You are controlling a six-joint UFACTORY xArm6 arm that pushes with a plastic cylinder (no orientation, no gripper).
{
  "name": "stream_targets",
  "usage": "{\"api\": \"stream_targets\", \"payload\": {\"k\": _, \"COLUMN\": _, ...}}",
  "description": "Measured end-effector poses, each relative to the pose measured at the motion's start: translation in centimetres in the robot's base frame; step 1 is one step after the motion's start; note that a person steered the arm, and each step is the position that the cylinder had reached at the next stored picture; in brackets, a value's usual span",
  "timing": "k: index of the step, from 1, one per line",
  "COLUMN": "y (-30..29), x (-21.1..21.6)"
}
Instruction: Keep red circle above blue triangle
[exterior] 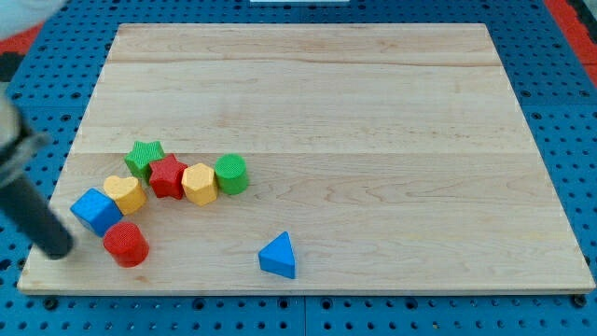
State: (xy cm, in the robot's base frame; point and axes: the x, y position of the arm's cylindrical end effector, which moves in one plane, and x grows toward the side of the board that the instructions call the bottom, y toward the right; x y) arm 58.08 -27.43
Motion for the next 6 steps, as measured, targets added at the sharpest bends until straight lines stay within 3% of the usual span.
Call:
{"api": "stream_targets", "payload": {"k": 1, "y": 4.6, "x": 0.3}}
{"api": "stream_targets", "payload": {"k": 2, "y": 13.1, "x": -1.4}}
{"api": "stream_targets", "payload": {"k": 4, "y": 21.2, "x": -2.7}}
{"api": "stream_targets", "payload": {"k": 5, "y": 18.4, "x": -3.5}}
{"api": "stream_targets", "payload": {"k": 6, "y": 10.3, "x": -3.6}}
